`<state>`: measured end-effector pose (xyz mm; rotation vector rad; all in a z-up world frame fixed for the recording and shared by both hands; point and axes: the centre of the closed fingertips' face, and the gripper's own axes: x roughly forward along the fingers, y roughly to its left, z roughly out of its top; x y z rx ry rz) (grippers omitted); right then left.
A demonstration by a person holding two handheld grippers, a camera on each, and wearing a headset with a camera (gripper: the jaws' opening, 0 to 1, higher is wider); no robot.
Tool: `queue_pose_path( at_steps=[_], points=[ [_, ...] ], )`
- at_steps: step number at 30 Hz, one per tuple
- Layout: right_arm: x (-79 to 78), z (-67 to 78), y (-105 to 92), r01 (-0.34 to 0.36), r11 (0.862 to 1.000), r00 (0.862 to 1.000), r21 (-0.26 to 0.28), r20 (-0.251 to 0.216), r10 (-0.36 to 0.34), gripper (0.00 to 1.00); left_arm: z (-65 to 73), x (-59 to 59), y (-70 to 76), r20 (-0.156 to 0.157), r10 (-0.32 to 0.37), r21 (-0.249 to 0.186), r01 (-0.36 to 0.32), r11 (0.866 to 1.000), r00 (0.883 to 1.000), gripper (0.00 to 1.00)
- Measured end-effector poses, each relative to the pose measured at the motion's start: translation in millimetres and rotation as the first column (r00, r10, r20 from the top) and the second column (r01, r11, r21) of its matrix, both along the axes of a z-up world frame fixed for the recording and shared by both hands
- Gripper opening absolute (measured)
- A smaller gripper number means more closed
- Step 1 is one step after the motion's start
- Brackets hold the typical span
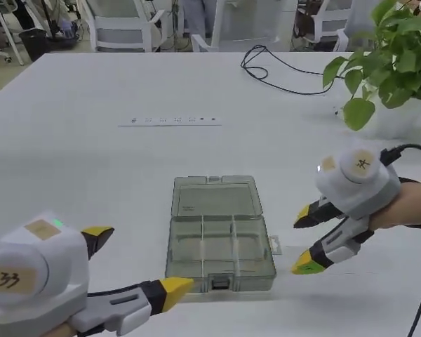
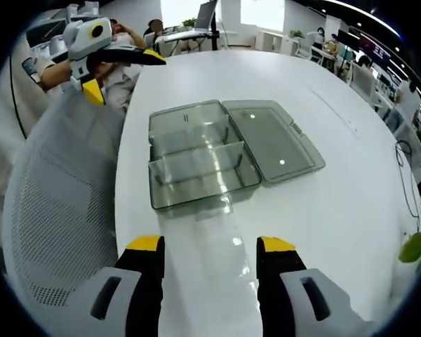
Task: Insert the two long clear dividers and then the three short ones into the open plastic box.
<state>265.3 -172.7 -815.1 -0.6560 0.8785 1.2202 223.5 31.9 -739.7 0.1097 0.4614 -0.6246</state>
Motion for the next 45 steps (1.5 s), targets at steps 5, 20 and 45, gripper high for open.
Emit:
queue_pose_path(
  at_steps=[5, 20, 45],
  points=[
    [0.2, -8.9, -11.2, -0.029, 0.999, 1.0, -0.039, 0.011, 0.029, 0.52, 0.8, -0.4, 1.6, 0.002, 0.005, -0.001, -0.005, 1.0, 1.0, 0.85],
    [2.2, -33.5, -33.5, -0.102, 0.984, 0.994, -0.144, 0.027, 0.107, 0.43, 4.9, -0.9, 2.1, 0.019, 0.003, -0.001, -0.003, 1.0, 1.0, 0.8],
    [-2.1, -37.0, -31.3, -0.147, 0.978, 0.989, -0.145, 0.01, 0.15, 0.33, 7.3, -3.0, 3.1, 0.024, 0.006, 0.007, -0.006, 1.0, 1.0, 0.78]
  ],
)
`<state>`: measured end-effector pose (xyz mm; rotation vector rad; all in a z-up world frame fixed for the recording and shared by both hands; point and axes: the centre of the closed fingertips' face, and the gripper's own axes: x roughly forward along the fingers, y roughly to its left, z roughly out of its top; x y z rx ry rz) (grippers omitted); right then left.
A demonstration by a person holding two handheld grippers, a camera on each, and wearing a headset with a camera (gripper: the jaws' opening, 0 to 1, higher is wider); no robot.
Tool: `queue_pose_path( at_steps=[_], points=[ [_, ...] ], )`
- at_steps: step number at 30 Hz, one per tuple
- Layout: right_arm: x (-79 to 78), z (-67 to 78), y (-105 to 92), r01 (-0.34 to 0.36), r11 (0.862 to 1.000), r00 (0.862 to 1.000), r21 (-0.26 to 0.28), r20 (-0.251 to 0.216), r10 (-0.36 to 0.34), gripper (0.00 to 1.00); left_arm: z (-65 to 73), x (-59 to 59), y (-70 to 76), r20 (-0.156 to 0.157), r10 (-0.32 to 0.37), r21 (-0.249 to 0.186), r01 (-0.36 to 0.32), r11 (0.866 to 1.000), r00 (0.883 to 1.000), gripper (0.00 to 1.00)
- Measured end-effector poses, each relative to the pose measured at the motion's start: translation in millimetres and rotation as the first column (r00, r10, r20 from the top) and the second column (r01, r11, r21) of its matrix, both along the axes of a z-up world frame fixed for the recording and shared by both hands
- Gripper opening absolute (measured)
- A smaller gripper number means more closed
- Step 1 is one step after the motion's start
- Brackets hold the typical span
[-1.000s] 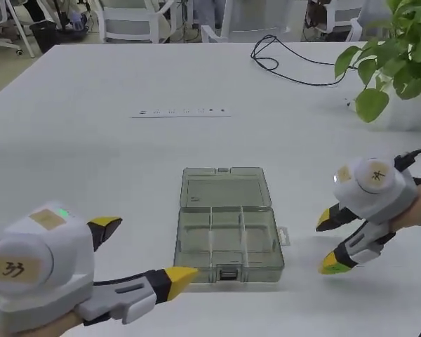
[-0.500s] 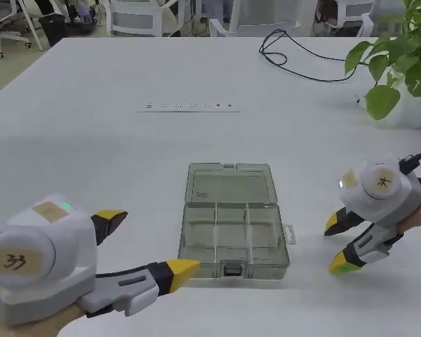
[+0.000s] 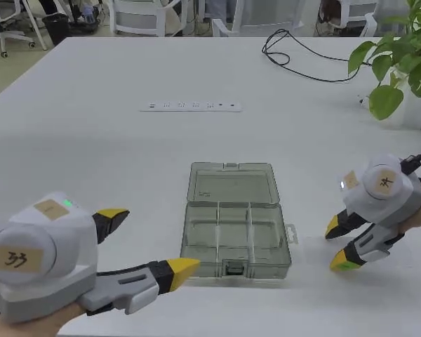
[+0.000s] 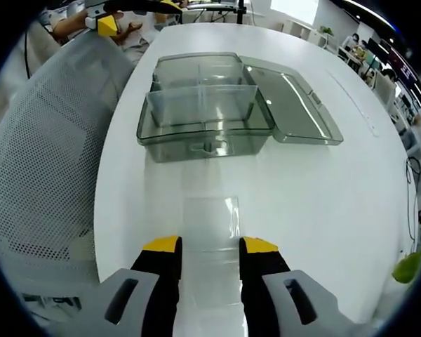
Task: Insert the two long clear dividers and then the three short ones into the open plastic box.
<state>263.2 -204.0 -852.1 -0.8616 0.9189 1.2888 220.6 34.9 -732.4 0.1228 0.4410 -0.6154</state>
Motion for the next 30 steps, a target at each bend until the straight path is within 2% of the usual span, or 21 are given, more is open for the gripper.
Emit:
queue_pose_path(
  at_steps=[9, 11, 14, 19, 22, 25, 30],
  points=[
    [-4.1, 2.7, 1.1, 0.036, 0.999, 0.999, 0.024, 0.023, -0.036, 0.32, 0.2, -1.1, -0.3, 0.0, -0.004, 0.003, 0.004, 1.0, 1.0, 0.77],
    [-3.2, 2.9, -0.7, 0.043, 0.999, 0.998, 0.031, 0.037, -0.044, 0.32, 0.6, -0.7, 0.1, 0.0, -0.002, 0.002, 0.002, 1.0, 1.0, 0.77],
    [3.5, 7.8, -2.3, 0.059, 0.997, 0.995, 0.043, 0.084, -0.062, 0.32, 1.1, 1.9, 3.8, -0.003, 0.02, -0.002, -0.02, 1.0, 1.0, 0.76],
    [16.7, 24.7, -0.2, 0.071, 0.995, 0.982, 0.071, 0.17, -0.082, 0.32, 4.5, 6.7, 9.1, -0.012, 0.041, -0.046, -0.041, 0.998, 0.999, 0.74],
    [22.1, 37.0, 5.0, 0.071, 0.993, 0.973, 0.099, 0.21, -0.091, 0.32, 4.2, 6.7, 8.1, -0.03, 0.042, -0.073, -0.044, 0.996, 0.999, 0.71],
    [24.9, 54.3, 15.1, 0.061, 0.99, 0.962, 0.124, 0.259, -0.091, 0.32, 4.0, 5.3, 3.9, -0.045, 0.037, -0.102, -0.041, 0.994, 0.998, 0.69],
    [21.9, 72.9, 34.0, 0.021, 0.987, 0.951, 0.158, 0.3, -0.068, 0.32, 5.5, 2.6, -4.8, -0.057, 0.018, -0.139, -0.026, 0.99, 0.998, 0.65]
  ],
)
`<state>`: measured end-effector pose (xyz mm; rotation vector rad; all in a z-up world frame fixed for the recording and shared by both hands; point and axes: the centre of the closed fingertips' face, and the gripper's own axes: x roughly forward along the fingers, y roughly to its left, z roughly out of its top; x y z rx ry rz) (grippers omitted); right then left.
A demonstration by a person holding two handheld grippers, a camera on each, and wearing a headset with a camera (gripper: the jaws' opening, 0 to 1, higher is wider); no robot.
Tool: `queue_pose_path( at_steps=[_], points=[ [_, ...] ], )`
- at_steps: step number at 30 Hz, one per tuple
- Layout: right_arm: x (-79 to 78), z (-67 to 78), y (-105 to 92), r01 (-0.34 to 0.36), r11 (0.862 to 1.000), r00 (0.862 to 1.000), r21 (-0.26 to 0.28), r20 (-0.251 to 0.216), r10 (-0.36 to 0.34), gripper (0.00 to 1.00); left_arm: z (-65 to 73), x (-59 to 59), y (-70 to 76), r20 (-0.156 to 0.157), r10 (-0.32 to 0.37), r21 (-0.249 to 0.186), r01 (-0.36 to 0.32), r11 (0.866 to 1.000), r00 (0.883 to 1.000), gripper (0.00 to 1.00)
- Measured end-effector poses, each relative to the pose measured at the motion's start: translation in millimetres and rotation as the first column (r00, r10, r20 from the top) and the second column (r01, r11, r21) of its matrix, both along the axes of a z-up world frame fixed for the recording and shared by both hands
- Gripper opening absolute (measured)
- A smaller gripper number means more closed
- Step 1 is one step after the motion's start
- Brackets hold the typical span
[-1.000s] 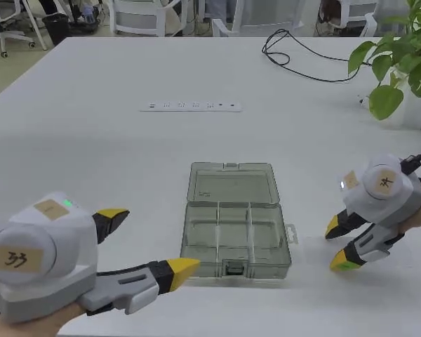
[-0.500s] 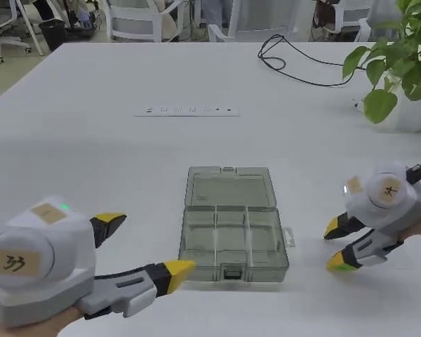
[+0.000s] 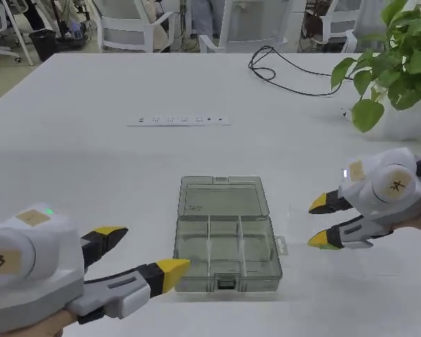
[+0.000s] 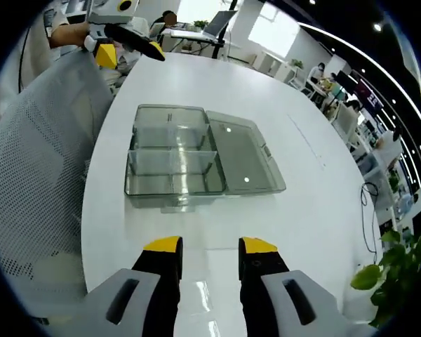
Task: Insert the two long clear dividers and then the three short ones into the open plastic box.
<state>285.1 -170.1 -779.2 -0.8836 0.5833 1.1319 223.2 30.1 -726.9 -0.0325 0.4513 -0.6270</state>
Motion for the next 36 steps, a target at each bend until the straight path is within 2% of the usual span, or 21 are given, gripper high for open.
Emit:
queue_pose_path(
  at_steps=[5, 12, 19, 22, 27, 36],
  points=[
    [0.4, 13.1, 21.9, -0.029, 0.998, 0.998, 0.047, 0.053, 0.027, 0.32, 2.4, -1.8, -8.6, -0.013, -0.019, -0.045, 0.019, 0.999, 1.0, 0.59],
    [-14.6, 22.4, 56.1, -0.105, 0.991, 0.991, 0.088, 0.095, 0.097, 0.32, 6.2, -1.8, -18.2, -0.009, -0.056, -0.075, 0.055, 0.996, 0.998, 0.5],
    [-32.1, 29.8, 86.7, -0.182, 0.976, 0.978, 0.117, 0.123, 0.168, 0.32, 5.8, -3.9, -29.5, -0.024, -0.088, -0.092, 0.086, 0.992, 0.996, 0.44],
    [-37.5, 32.1, 95.2, -0.205, 0.97, 0.973, 0.128, 0.13, 0.189, 0.32, 5.6, -5.1, -32.8, -0.027, -0.097, -0.099, 0.094, 0.991, 0.995, 0.42],
    [-45.1, 35.7, 109.5, -0.238, 0.958, 0.966, 0.161, 0.143, 0.215, 0.32, 6.0, -7.5, -39.7, -0.041, -0.114, -0.136, 0.107, 0.985, 0.993, 0.35],
    [-52.2, 45.1, 124.5, -0.268, 0.943, 0.956, 0.2, 0.177, 0.234, 0.32, 8.2, -7.8, -48.0, -0.056, -0.115, -0.191, 0.102, 0.976, 0.992, 0.21]
  ],
)
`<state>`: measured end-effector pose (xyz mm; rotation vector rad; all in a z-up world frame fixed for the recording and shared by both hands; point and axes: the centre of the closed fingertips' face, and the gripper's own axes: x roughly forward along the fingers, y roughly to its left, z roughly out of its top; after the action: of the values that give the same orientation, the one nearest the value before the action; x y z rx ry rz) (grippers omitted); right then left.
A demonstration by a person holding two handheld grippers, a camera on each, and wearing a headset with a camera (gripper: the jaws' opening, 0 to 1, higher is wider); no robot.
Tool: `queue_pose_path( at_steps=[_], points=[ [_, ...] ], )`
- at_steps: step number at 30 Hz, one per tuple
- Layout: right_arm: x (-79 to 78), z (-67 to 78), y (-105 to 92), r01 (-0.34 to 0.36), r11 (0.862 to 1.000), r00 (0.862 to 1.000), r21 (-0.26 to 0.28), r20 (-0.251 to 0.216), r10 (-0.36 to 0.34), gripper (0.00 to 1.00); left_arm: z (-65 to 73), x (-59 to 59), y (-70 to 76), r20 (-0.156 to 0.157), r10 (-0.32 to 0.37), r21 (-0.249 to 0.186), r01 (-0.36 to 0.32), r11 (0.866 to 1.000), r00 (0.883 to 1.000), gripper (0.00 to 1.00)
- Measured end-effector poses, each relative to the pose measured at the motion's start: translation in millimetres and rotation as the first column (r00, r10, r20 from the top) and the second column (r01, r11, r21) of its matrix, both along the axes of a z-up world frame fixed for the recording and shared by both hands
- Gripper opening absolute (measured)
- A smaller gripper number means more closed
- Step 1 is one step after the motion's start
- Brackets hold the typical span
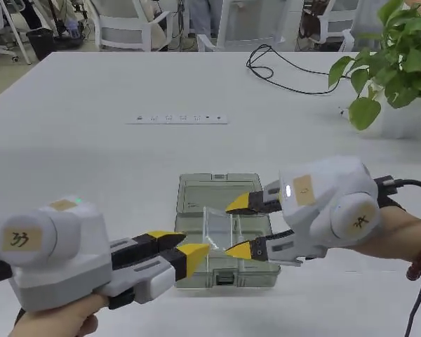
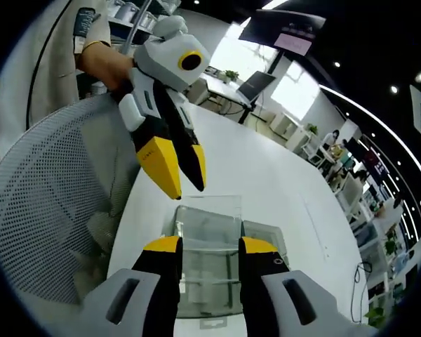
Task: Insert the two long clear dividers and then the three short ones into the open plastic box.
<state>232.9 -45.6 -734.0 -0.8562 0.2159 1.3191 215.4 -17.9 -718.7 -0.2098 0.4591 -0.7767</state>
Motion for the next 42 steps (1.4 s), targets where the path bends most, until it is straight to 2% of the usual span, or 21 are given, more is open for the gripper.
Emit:
queue_pose_path(
  at_steps=[8, 12, 15, 17, 20, 22, 25, 33, 39, 42],
  points=[
    [-3.0, 8.4, 9.4, -0.008, 0.999, 1.0, 0.041, 0.015, 0.008, 0.32, 2.5, 0.6, -4.5, -0.02, 0.007, -0.054, -0.008, 0.999, 1.0, 0.1],
    [-1.4, 11.8, 12.5, -0.005, 0.998, 1.0, 0.056, 0.024, 0.004, 0.32, 4.7, 3.2, -2.0, -0.037, 0.028, -0.094, -0.032, 0.995, 0.999, 0.04],
    [-0.3, 14.1, 14.3, -0.002, 0.998, 1.0, 0.062, 0.031, 0.0, 0.32, 7.9, 3.8, -1.3, -0.056, 0.038, -0.144, -0.045, 0.989, 0.998, 0.0],
    [1.2, 15.8, 15.7, 0.001, 0.998, 0.999, 0.068, 0.039, -0.004, 0.32, 9.5, 5.2, 0.0, -0.064, 0.053, -0.166, -0.063, 0.984, 0.997, 0.0],
    [3.9, 18.4, 17.2, 0.009, 0.997, 0.999, 0.08, 0.047, -0.012, 0.32, 12.1, 7.0, 1.6, -0.047, 0.067, -0.176, -0.074, 0.982, 0.997, 0.0],
    [5.2, 19.6, 17.7, 0.013, 0.996, 0.999, 0.084, 0.051, -0.017, 0.32, 13.4, 8.6, 2.7, -0.049, 0.082, -0.191, -0.09, 0.978, 0.995, 0.0],
    [7.3, 21.5, 18.5, 0.02, 0.996, 0.997, 0.089, 0.069, -0.026, 0.32, 14.1, 10.6, 3.6, -0.075, 0.103, -0.214, -0.117, 0.97, 0.992, 0.0],
    [10.0, 23.1, 17.9, 0.035, 0.995, 0.995, 0.095, 0.089, -0.044, 0.33, 15.5, 12.3, 2.1, -0.141, 0.112, -0.237, -0.143, 0.961, 0.984, 0.0],
    [9.9, 23.7, 17.8, 0.041, 0.994, 0.994, 0.099, 0.096, -0.051, 0.33, 16.0, 11.8, 1.5, -0.139, 0.104, -0.22, -0.133, 0.966, 0.985, 0.0],
    [7.1, 25.0, 19.4, 0.039, 0.994, 0.995, 0.107, 0.082, -0.048, 0.34, 13.1, 12.1, 3.8, -0.112, 0.102, -0.162, -0.119, 0.98, 0.988, 0.0]
  ],
)
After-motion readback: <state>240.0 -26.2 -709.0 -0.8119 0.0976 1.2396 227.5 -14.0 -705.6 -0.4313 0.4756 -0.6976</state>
